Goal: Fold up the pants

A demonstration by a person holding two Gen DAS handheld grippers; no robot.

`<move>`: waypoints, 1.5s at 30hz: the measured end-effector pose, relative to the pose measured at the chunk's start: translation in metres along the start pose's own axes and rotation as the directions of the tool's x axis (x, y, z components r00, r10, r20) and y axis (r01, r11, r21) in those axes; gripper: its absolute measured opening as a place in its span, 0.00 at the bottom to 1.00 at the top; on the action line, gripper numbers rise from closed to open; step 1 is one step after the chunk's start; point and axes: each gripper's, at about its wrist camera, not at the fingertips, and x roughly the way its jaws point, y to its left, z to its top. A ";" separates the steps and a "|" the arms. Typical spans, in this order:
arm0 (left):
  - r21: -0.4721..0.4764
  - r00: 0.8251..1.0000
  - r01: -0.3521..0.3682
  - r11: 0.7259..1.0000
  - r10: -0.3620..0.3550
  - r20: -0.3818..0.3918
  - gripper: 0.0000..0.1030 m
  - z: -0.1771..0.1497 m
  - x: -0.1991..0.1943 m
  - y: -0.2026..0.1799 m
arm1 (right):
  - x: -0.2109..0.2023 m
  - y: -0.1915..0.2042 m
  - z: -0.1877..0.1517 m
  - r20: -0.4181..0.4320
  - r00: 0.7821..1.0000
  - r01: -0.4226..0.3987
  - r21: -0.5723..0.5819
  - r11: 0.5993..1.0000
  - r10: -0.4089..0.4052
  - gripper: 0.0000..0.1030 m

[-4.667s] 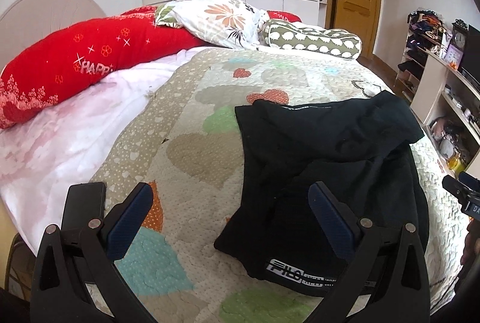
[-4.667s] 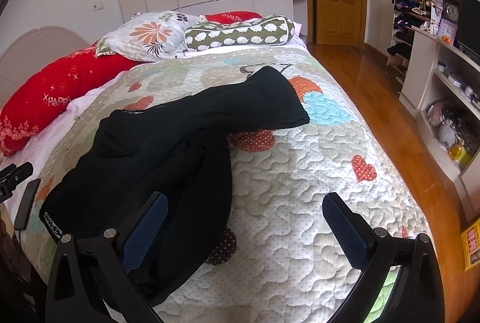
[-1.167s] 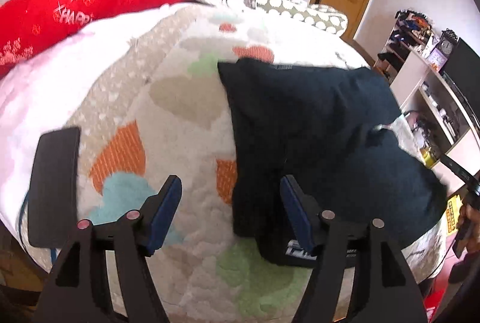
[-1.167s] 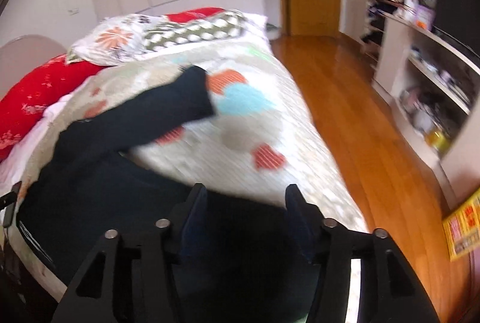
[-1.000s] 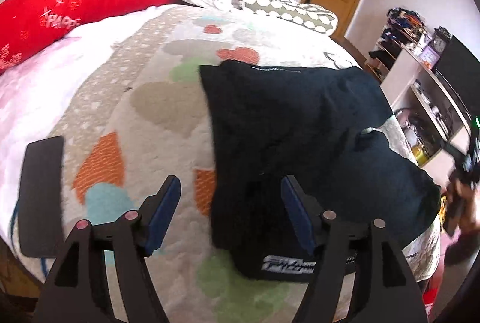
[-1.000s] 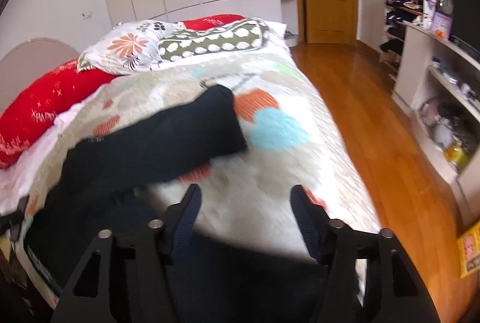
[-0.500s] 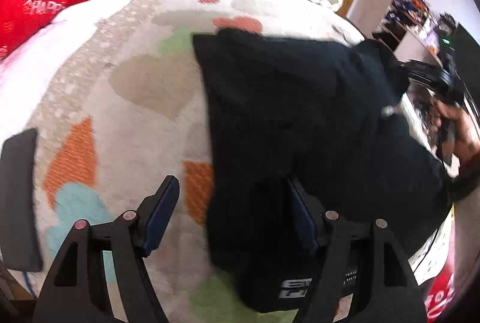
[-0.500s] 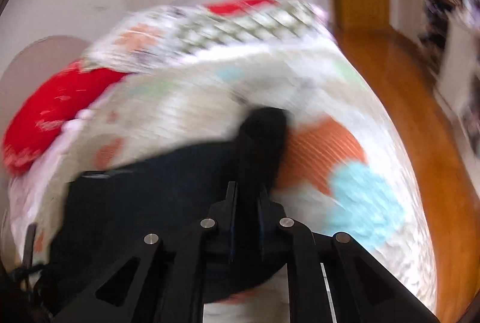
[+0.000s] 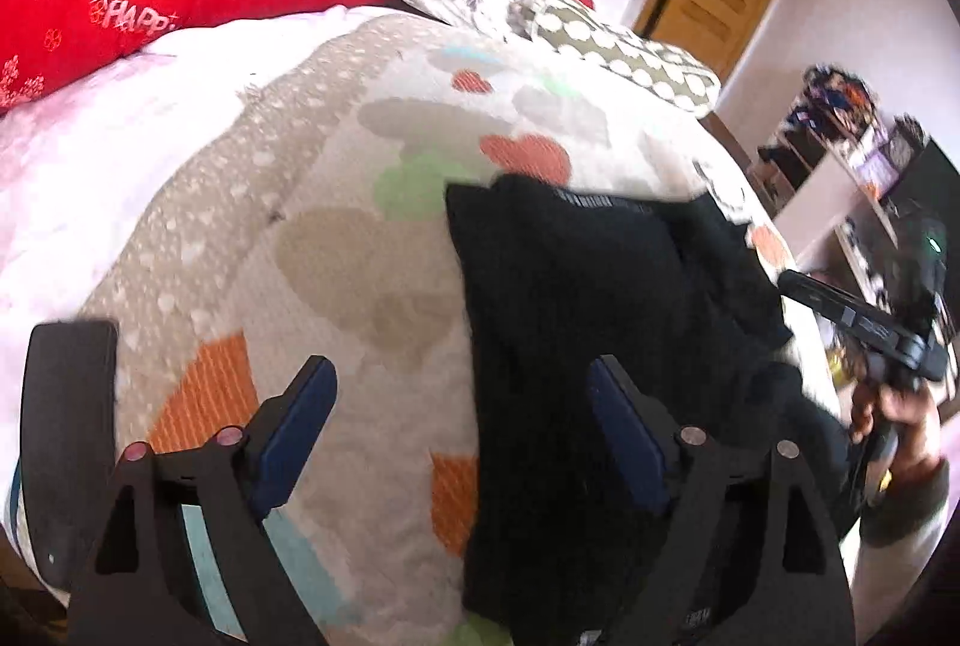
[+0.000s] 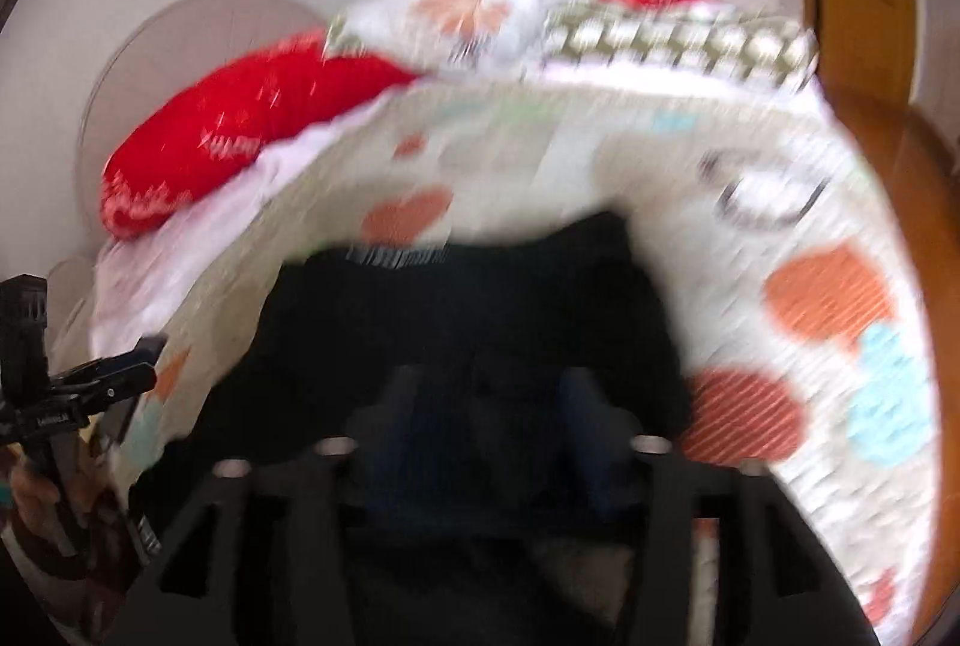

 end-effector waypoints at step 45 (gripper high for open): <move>0.417 0.972 0.095 0.904 0.007 -0.236 1.00 0.096 0.191 -0.073 | 0.098 -0.144 0.038 -0.189 0.954 0.175 -0.288 0.942 -0.235 0.63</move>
